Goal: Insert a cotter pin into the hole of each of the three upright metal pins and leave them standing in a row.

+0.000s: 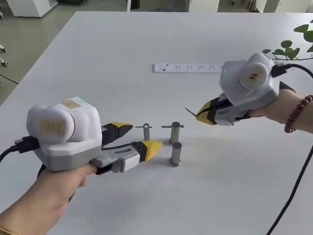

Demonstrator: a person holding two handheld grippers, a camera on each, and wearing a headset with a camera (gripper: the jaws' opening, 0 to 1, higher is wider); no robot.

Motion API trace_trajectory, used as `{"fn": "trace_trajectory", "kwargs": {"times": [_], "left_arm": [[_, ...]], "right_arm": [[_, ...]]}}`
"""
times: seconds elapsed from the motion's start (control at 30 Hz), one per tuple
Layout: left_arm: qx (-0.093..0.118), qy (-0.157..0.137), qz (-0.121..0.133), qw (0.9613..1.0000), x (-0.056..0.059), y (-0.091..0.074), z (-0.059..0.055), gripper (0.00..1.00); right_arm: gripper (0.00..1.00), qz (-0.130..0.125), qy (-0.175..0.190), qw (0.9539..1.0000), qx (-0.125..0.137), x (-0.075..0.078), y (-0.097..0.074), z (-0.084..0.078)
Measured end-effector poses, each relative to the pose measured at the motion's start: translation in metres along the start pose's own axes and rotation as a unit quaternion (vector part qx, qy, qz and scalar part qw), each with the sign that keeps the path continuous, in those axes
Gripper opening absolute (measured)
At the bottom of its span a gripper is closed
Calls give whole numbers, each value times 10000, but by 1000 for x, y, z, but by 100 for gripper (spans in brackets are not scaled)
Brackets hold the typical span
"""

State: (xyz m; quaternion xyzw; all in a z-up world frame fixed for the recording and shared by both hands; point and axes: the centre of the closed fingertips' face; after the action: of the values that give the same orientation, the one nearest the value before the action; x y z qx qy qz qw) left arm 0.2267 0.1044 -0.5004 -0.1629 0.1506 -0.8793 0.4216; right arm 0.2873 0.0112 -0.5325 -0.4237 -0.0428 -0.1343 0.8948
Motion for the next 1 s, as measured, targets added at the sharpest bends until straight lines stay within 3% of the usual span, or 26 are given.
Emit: {"fn": "trace_trajectory", "kwargs": {"times": [0.13,0.23,0.57,0.63,0.77,1.0], "left_arm": [[-40,6,-113,9999,2,4,3,40],[-100,-147,-242,9995,4,9,5,35],[-193,-552,-524,9969,15,20,8,25],[-240,-644,-571,9960,17,22,7,24],[-281,-908,-706,9930,22,24,7,17],[-369,-1167,-878,9886,31,27,7,15]], "right_arm": [[0,90,-173,9998,72,-12,-2,9],[0,158,-324,9992,145,-21,-2,17],[0,328,-838,9959,96,-39,-1,22],[0,340,-912,9952,122,-36,0,23],[0,393,-1037,9936,193,-44,-3,30],[0,480,-1329,9897,244,-57,-4,38]]}}
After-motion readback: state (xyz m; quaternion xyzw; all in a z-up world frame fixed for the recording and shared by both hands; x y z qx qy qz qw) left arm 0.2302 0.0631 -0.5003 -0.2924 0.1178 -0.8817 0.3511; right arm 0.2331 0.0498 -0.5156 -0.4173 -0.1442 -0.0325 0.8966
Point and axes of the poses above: the centre of the closed fingertips' face, and the gripper's own axes: y roughly forward along the fingers, x roughly to its right, z roughly out of its top, and after that the axes turned 3 degrees about z, right-handed
